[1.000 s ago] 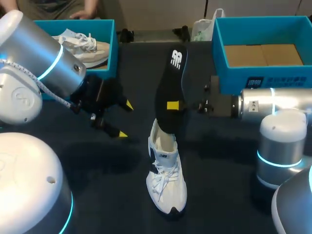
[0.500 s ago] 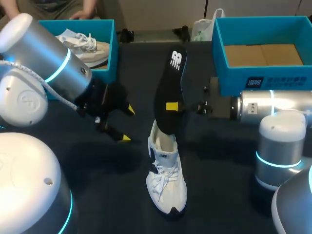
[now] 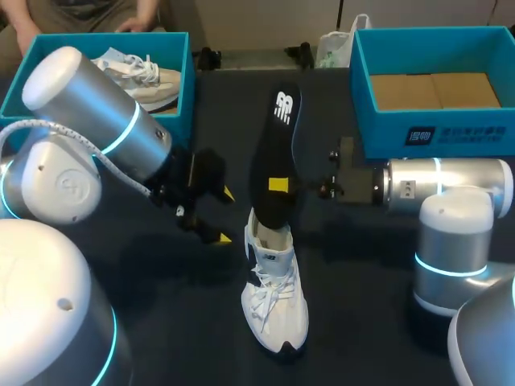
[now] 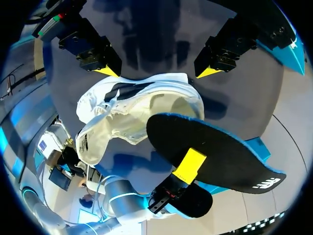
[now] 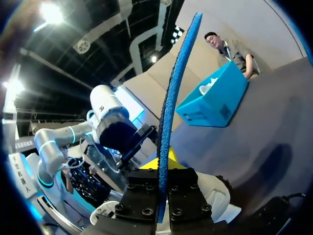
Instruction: Take the shoe out of the shoebox, open the shoe tongue, remove and reinsert the insole, then place the shoe into the shoebox
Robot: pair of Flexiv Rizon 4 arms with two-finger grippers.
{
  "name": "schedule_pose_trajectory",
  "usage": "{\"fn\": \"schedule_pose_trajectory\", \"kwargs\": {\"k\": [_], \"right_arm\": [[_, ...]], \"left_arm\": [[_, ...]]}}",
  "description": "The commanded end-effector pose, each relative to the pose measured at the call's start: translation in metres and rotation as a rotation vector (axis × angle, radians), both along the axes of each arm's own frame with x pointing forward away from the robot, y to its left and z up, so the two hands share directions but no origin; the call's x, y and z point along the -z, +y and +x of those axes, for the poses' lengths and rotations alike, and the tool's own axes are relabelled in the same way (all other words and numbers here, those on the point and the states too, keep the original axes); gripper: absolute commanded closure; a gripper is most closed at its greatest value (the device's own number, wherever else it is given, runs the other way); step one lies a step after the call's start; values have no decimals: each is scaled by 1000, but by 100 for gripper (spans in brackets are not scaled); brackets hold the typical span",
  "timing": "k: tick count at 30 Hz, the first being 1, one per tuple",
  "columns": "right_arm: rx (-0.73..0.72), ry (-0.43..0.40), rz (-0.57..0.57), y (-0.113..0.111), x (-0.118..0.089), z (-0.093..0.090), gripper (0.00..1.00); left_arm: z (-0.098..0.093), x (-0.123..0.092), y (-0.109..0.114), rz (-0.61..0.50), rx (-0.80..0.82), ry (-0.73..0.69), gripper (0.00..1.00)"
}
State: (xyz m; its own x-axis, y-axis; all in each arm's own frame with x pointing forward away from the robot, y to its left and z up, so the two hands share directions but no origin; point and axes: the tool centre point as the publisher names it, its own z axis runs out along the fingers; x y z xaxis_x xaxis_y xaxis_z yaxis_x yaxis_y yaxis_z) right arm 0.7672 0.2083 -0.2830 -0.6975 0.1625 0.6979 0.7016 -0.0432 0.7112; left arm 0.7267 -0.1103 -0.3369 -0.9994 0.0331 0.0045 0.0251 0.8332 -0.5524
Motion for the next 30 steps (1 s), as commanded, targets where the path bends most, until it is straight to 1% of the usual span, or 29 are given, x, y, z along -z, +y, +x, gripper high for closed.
{"fn": "schedule_pose_trajectory", "kwargs": {"k": [1,9,11,14,23,30], "right_arm": [[18,-54,40,2,0,0,100],[18,-54,40,2,0,0,100],[33,-52,14,6,4,1,100],[36,-65,31,7,6,1,100],[38,-86,43,6,2,2,100],[29,-101,43,10,0,3,100]], "left_arm": [[2,6,-4,-2,-1,-1,0],[2,6,-4,-2,-1,-1,0],[1,12,-8,11,-11,12,0],[0,16,-12,16,-12,25,0],[4,29,-15,45,-20,26,0],[4,31,-17,51,-35,39,0]]}}
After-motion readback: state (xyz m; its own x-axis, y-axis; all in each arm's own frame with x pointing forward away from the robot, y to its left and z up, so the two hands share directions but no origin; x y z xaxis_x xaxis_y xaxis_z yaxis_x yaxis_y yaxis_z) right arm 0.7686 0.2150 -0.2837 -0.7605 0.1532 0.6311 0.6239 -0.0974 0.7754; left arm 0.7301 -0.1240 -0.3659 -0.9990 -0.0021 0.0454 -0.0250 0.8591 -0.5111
